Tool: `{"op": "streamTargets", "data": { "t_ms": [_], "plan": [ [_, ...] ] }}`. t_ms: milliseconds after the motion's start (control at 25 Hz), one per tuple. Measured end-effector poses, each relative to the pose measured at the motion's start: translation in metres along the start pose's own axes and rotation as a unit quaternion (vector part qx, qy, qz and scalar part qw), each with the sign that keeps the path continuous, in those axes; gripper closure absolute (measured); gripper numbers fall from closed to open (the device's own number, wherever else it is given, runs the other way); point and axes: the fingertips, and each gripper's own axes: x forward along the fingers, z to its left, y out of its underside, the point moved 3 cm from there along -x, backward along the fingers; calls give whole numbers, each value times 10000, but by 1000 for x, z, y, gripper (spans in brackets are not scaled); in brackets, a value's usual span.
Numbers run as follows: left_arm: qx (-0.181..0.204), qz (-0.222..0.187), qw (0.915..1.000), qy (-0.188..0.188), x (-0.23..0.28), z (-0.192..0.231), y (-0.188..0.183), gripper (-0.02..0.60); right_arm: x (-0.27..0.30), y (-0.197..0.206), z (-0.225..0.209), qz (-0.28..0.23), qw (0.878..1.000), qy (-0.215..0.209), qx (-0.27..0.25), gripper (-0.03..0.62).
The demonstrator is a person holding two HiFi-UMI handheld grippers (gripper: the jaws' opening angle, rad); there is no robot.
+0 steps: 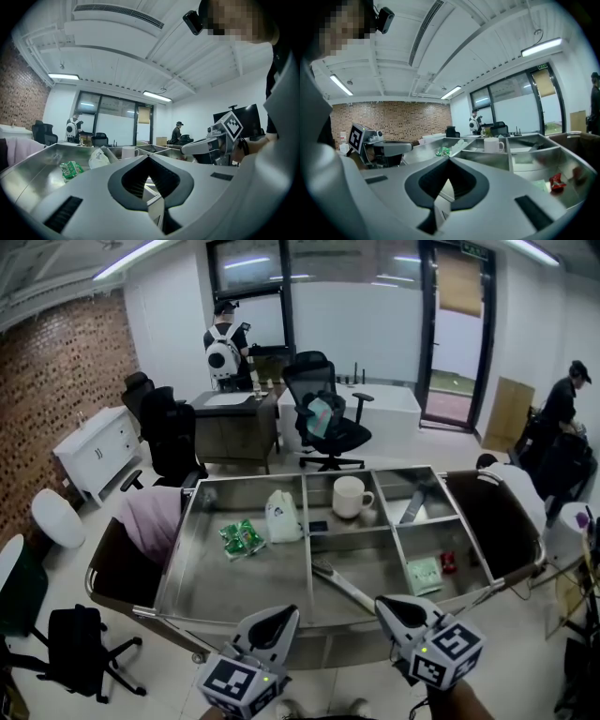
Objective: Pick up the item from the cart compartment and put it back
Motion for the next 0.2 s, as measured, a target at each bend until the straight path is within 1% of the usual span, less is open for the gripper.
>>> {"op": "streamTargets", "data": {
  "t_ms": [200],
  "plan": [
    [-19, -22, 10000, -5, -1, 0, 0, 581, 0, 2, 1, 14, 10000, 5, 29, 580]
  ]
}}
